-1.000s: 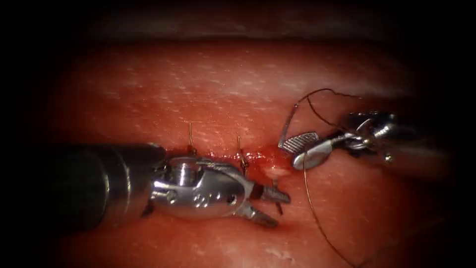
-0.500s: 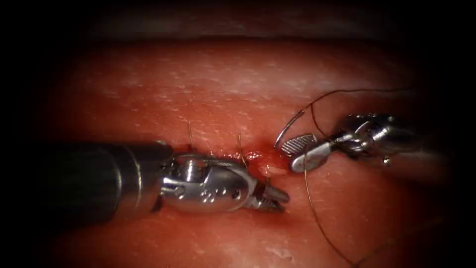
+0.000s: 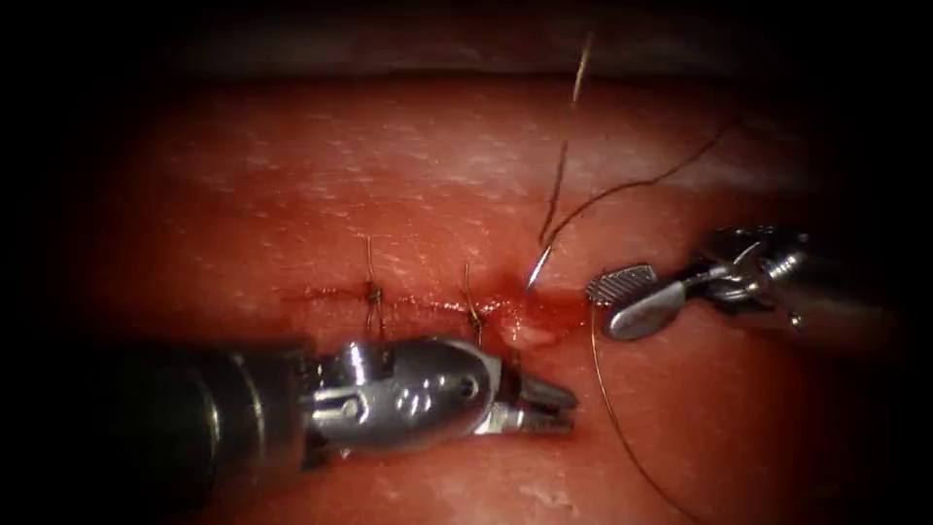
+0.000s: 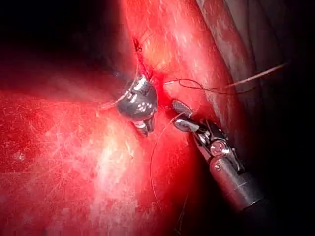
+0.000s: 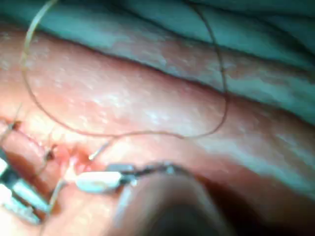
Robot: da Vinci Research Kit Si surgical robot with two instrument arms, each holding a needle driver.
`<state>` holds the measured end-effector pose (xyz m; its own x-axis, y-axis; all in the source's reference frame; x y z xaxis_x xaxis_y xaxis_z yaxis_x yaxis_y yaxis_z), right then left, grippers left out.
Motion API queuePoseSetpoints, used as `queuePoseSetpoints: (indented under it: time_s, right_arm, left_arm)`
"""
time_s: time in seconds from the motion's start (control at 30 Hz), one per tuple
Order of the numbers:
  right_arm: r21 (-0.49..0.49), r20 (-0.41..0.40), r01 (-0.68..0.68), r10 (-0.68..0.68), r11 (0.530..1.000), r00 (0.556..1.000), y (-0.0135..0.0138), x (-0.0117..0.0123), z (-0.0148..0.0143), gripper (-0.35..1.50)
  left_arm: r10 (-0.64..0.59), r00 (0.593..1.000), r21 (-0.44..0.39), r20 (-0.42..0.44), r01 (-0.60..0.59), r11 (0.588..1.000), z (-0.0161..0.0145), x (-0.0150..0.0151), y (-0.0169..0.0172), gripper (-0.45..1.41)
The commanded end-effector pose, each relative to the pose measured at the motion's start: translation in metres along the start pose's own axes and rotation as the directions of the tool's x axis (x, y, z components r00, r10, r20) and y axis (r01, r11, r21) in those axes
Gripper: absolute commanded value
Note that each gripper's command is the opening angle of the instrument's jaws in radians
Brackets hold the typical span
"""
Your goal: Wound Closure
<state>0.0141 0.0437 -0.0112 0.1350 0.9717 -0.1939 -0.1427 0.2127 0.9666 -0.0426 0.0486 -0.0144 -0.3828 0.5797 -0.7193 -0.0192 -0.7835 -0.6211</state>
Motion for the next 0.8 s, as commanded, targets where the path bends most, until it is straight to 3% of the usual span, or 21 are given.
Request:
queuePoseSetpoints:
  time_s: [0.03, 0.17, 0.2, 0.3, 0.47, 0.6, 0.63, 0.7, 0.8]
  right_arm:
    - [0.001, 0.0, 0.015, -0.015, 1.0, 1.0, 0.0004, 0.0002, 0.0007, 1.45]
    - [0.001, 0.002, 0.041, -0.041, 0.999, 0.999, -0.0002, 0.0, 0.0006, 1.4]
    - [0.005, 0.003, 0.062, -0.062, 0.998, 0.998, -0.0006, -0.0001, 0.0005, 1.33]
    - [0.011, 0.005, 0.092, -0.092, 0.996, 0.996, -0.0015, -0.0004, 0.0004, 1.33]
    - [-0.033, -0.053, 0.195, -0.196, 0.98, 0.979, -0.0026, -0.0004, -0.0003, 1.31]
    - [-0.086, -0.118, 0.171, -0.181, 0.981, 0.976, -0.004, 0.0009, -0.0013, 1.31]
    - [-0.107, -0.138, 0.152, -0.166, 0.983, 0.976, -0.0047, 0.0019, -0.0021, 1.31]
    - [-0.121, -0.15, 0.147, -0.165, 0.982, 0.975, -0.0052, 0.0029, -0.0028, 1.31]
    - [-0.141, -0.163, 0.143, -0.166, 0.98, 0.973, -0.0063, 0.0052, -0.0046, 1.31]
  left_arm:
    - [-0.028, 0.999, -0.014, -0.025, 0.027, 1.0, 0.0005, 0.0003, -0.0003, -0.35]
    - [-0.236, 0.965, -0.084, -0.116, 0.227, 0.97, -0.0008, 0.0023, -0.0001, -0.35]
    - [-0.342, 0.928, -0.133, -0.147, 0.324, 0.937, -0.0016, 0.0031, 0.0, -0.35]
    - [-0.472, 0.867, -0.211, -0.16, 0.438, 0.874, -0.003, 0.0041, 0.0005, -0.35]
    - [-0.505, 0.852, -0.287, -0.139, 0.453, 0.844, -0.0041, 0.0051, 0.0014, -0.35]
    - [-0.262, 0.949, -0.278, -0.174, 0.208, 0.938, -0.0044, 0.0059, 0.0023, -0.35]
    - [-0.088, 0.979, -0.247, -0.182, 0.042, 0.968, -0.0043, 0.0064, 0.0025, -0.35]
    - [0.064, 0.982, -0.203, -0.177, -0.1, 0.974, -0.0042, 0.0068, 0.0025, -0.35]
    - [0.283, 0.939, -0.081, -0.197, -0.304, 0.949, -0.0044, 0.0083, 0.002, -0.35]
